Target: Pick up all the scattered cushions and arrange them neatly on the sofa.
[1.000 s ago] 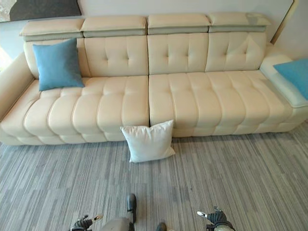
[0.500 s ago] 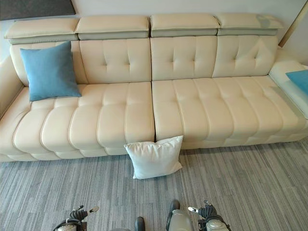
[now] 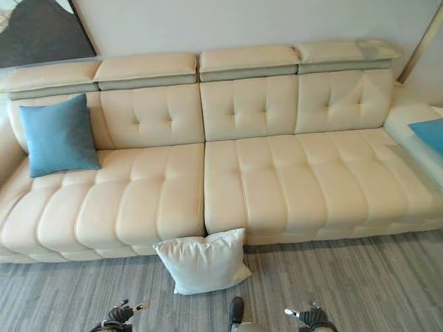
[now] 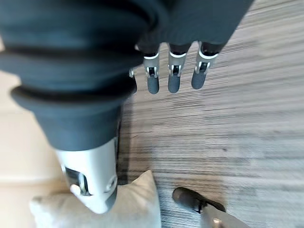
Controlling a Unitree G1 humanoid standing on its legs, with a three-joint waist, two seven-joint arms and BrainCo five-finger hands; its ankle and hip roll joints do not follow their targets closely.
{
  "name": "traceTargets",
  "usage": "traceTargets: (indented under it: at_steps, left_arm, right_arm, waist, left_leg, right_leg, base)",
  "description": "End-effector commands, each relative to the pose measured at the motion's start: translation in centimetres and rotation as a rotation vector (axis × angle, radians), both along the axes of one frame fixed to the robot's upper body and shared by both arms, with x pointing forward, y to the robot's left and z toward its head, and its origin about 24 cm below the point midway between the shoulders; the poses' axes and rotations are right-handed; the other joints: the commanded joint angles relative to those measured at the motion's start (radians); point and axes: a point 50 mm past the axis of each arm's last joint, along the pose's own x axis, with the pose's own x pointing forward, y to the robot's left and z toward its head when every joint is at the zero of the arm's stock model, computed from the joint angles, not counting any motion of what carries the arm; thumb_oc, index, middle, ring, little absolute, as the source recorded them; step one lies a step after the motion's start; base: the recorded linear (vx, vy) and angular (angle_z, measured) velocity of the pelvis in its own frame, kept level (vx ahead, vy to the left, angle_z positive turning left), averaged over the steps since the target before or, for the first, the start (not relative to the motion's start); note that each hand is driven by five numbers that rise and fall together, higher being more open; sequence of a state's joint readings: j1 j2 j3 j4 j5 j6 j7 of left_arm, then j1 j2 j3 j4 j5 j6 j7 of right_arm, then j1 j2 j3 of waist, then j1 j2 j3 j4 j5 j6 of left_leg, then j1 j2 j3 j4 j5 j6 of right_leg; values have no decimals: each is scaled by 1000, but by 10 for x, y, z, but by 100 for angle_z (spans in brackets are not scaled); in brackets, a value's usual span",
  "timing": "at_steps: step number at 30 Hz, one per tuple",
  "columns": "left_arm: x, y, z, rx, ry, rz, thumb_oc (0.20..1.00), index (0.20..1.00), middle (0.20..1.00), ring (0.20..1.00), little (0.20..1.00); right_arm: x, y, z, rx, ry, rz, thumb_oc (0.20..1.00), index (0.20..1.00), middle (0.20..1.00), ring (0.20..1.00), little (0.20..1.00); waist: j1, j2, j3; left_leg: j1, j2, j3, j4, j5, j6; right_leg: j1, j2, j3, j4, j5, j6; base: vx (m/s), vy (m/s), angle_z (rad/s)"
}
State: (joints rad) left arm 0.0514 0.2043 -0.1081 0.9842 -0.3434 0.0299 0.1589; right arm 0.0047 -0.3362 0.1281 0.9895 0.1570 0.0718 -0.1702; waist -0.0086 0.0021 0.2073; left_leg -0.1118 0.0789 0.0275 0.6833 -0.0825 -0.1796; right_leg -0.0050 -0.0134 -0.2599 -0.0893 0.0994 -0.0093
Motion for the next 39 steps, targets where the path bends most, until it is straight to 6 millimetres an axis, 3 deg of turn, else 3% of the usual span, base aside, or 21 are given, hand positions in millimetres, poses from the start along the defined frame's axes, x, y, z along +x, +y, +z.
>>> traceTargets:
  at_steps: [1, 3, 5, 7, 11, 15, 16, 17, 19, 20, 23, 25, 26, 27, 28, 29, 30, 33, 36, 39]
  left_arm:
    - [27, 10, 14, 35, -105, -7, 1000, 1000, 1000, 1000, 1000]
    - [25, 7, 13, 36, -93, -32, 1000, 1000, 1000, 1000, 1000]
    - [22, 5, 11, 38, -78, -40, 1000, 1000, 1000, 1000, 1000]
    - [20, 5, 10, 46, -63, -48, 1000, 1000, 1000, 1000, 1000]
    - [8, 10, 5, 54, -16, -49, 1000, 1000, 1000, 1000, 1000]
    - [5, 17, 4, 65, 9, -20, 1000, 1000, 1000, 1000, 1000]
    - [8, 21, 6, 77, 4, -7, 1000, 1000, 1000, 1000, 1000]
    - [27, 28, 14, 105, -52, 19, 1000, 1000, 1000, 1000, 1000]
    - [35, 31, 18, 118, -78, 31, 1000, 1000, 1000, 1000, 1000]
    - [51, 34, 26, 139, -126, 55, 1000, 1000, 1000, 1000, 1000]
    - [94, 35, 46, 183, -222, 42, 1000, 1000, 1000, 1000, 1000]
    - [137, 45, 77, 248, -316, 68, 1000, 1000, 1000, 1000, 1000]
    - [176, 54, 115, 310, -433, 88, 1000, 1000, 1000, 1000, 1000]
    - [193, 55, 134, 334, -488, 96, 1000, 1000, 1000, 1000, 1000]
    - [217, 58, 167, 368, -579, 102, 1000, 1000, 1000, 1000, 1000]
    - [218, 58, 168, 368, -580, 102, 1000, 1000, 1000, 1000, 1000]
    - [237, 58, 199, 397, -672, 102, 1000, 1000, 1000, 1000, 1000]
    - [255, 53, 233, 431, -772, 83, 1000, 1000, 1000, 1000, 1000]
    - [277, 36, 284, 460, -939, 48, 1000, 1000, 1000, 1000, 1000]
    - [293, 4, 328, 469, -1092, -18, 1000, 1000, 1000, 1000, 1000]
  right_arm:
    - [18, -8, 10, -31, -61, -5, 1000, 1000, 1000, 1000, 1000]
    - [18, -6, 10, -29, -62, 0, 1000, 1000, 1000, 1000, 1000]
    - [17, -5, 10, -33, -62, 14, 1000, 1000, 1000, 1000, 1000]
    - [15, -5, 9, -39, -51, 21, 1000, 1000, 1000, 1000, 1000]
    - [13, 1, 6, -28, -37, 45, 1000, 1000, 1000, 1000, 1000]
    - [14, 7, 3, -26, -19, 66, 1000, 1000, 1000, 1000, 1000]
    - [20, 8, 6, -37, -32, 82, 1000, 1000, 1000, 1000, 1000]
    - [41, 11, 14, -64, -84, 113, 1000, 1000, 1000, 1000, 1000]
    - [50, 13, 18, -70, -110, 121, 1000, 1000, 1000, 1000, 1000]
    - [68, 16, 27, -85, -161, 130, 1000, 1000, 1000, 1000, 1000]
    - [106, 14, 51, -138, -269, 128, 1000, 1000, 1000, 1000, 1000]
    - [151, -2, 91, -196, -414, 23, 1000, 1000, 1000, 1000, 1000]
    - [187, -13, 134, -218, -549, -53, 1000, 1000, 1000, 1000, 1000]
    - [200, -16, 152, -215, -604, -99, 1000, 1000, 1000, 1000, 1000]
    - [220, -13, 182, -214, -697, -117, 1000, 1000, 1000, 1000, 1000]
    - [220, -13, 182, -214, -698, -117, 1000, 1000, 1000, 1000, 1000]
    - [237, -2, 209, -177, -815, -124, 1000, 1000, 1000, 1000, 1000]
    - [251, 15, 233, -137, -917, -102, 1000, 1000, 1000, 1000, 1000]
    - [270, 48, 279, -92, -1094, -12, 1000, 1000, 1000, 1000, 1000]
    - [280, 85, 323, -57, -1250, 89, 1000, 1000, 1000, 1000, 1000]
  waist:
    - [-4, 1, 51]
    - [-7, 4, 41]
    - [-13, 19, 36]
    - [-16, 23, 38]
    - [-7, 22, 14]
    - [5, 9, 33]
    - [10, 5, 54]
    - [11, -3, 108]
    - [18, -5, 119]
    - [32, -14, 143]
    - [24, -36, 172]
    - [10, -28, 206]
    - [0, -18, 244]
    - [-2, -8, 260]
    - [-8, 2, 285]
    - [-9, 2, 277]
    - [-11, 3, 311]
    - [-18, 3, 313]
    - [-26, -4, 313]
    - [-29, -12, 313]
  left_leg:
    - [93, -54, 95, -304, 70, 108]
    - [128, -58, 86, -550, 47, 127]
    - [123, -35, 68, -725, 154, 108]
    - [105, -25, 71, -757, 198, 93]
    - [168, -45, 79, -771, 141, 112]
    - [194, -62, 101, -771, 97, 157]
    - [190, -64, 112, -763, 86, 171]
    - [136, -65, 114, -726, 84, 177]
    - [97, -67, 114, -708, 83, 177]
    - [46, -72, 121, -684, 81, 175]
    - [-126, -71, 93, -606, 83, 169]
    - [-289, -72, 83, -524, 86, 164]
    - [-404, -69, 75, -441, 72, 162]
    - [-467, -68, 68, -395, 62, 161]
    - [-573, -67, 59, -323, 45, 159]
    - [-587, -68, 58, -319, 48, 160]
    - [-677, -62, 54, -250, 28, 158]
    - [-786, -61, 51, -192, 19, 157]
    - [-918, -60, 49, -108, -2, 157]
    - [-1012, -66, 50, -37, -26, 156]
  right_leg:
    - [58, -48, 39, 2, -88, 52]
    - [72, -49, 32, 2, -105, 62]
    - [87, -42, 13, 4, -124, 56]
    - [105, -45, -1, 15, -144, 50]
    - [135, -51, 23, 27, -159, 65]
    - [65, -87, 50, 204, -177, 92]
    - [8, -100, 65, 275, -168, 107]
    - [-94, -99, 111, 337, -154, 120]
    - [-137, -91, 122, 316, -148, 113]
    - [-166, -98, 95, 232, -101, 105]
    - [-259, -96, 95, 203, -97, 85]
    - [-417, -103, 82, 274, -107, 77]
    - [-518, -112, 79, 347, -125, 72]
    - [-579, -119, 81, 396, -140, 69]
    - [-682, -124, 88, 472, -160, 62]
    - [-695, -125, 88, 475, -159, 62]
    - [-785, -131, 101, 548, -178, 55]
    - [-896, -137, 115, 614, -191, 51]
    - [-1032, -144, 131, 701, -211, 44]
    - [-1130, -146, 142, 771, -228, 43]
  base:
    - [219, -49, 12]
    - [241, 11, 18]
    - [209, 60, 19]
    - [243, 129, 41]
    - [276, 258, -2]
    - [89, 235, -12]
    - [-168, 247, -15]
    - [-211, 199, -25]
    - [-153, 61, -18]
    - [-112, -54, 0]
    - [-119, -92, 33]
    - [-180, -67, 49]
    - [-158, -33, 25]
    - [-125, -8, 22]
    - [-44, 20, 24]
    - [-14, 28, 14]
    - [25, 14, 19]
    - [33, 16, 15]
    - [74, 30, 5]
    - [75, 31, -4]
